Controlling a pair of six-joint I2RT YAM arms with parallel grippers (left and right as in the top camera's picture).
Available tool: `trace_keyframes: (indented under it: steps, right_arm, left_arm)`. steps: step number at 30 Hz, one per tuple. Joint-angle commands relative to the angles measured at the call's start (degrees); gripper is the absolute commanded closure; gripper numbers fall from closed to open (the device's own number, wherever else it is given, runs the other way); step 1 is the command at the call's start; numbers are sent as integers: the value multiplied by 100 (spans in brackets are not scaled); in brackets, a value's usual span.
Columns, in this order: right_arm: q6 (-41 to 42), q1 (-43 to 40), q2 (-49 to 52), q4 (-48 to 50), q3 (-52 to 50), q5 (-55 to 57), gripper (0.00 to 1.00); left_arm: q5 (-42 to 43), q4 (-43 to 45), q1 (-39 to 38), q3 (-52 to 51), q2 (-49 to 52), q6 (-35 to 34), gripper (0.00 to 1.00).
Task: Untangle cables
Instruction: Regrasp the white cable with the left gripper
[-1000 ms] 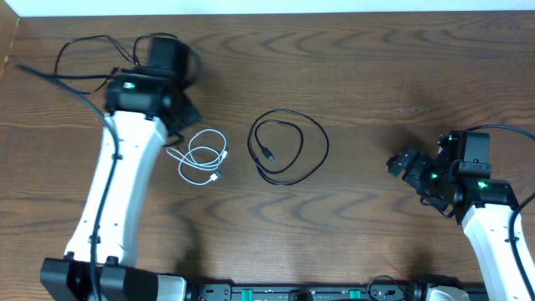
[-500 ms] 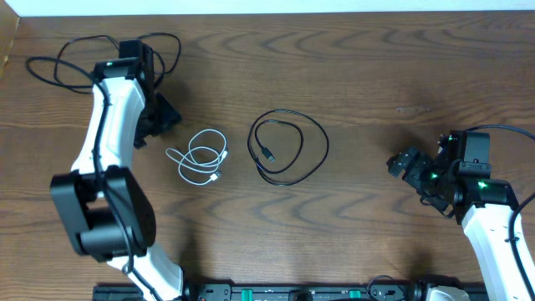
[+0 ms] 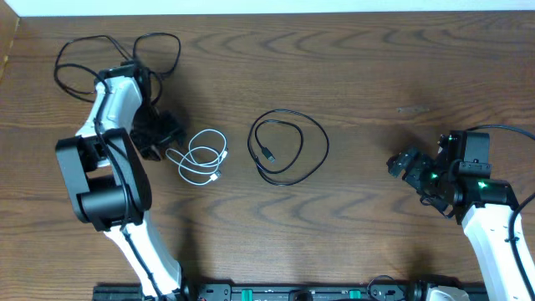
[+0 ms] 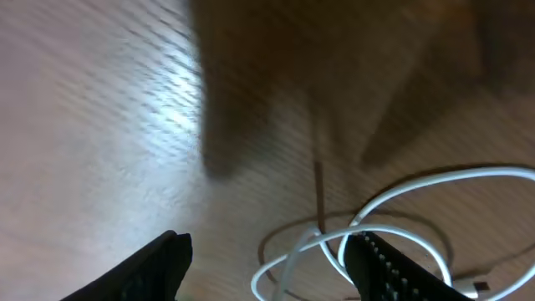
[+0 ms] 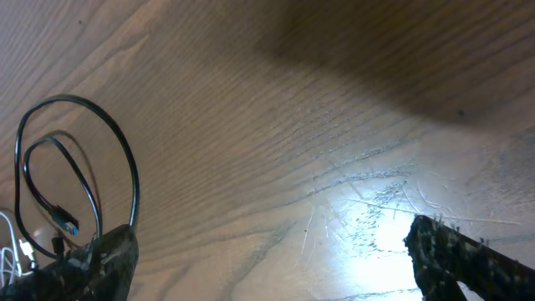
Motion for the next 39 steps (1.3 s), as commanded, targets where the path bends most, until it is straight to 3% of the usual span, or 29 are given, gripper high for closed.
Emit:
trace_keyframes:
  steps: [1, 8, 21, 29, 32, 39]
  right_arm:
    - [-55, -11, -35, -4, 85, 24, 1]
    - [-55, -11, -35, -4, 85, 24, 1]
    - [-55, -11, -35, -4, 85, 24, 1]
    - [-55, -11, -35, -4, 85, 24, 1]
    - [-52, -11, -35, -4, 85, 24, 1]
    - [-55, -11, -35, -4, 85, 24, 1]
  left_arm:
    - [855, -68, 68, 39, 149, 540, 37]
    - [868, -31, 68, 39, 149, 562, 49]
    - [844, 229, 68, 39, 179, 562, 58]
    - [850, 289, 68, 39, 179, 560, 87]
    - [1045, 181, 83, 42, 177, 560, 92]
    - [1838, -210, 262, 343, 118, 428, 93]
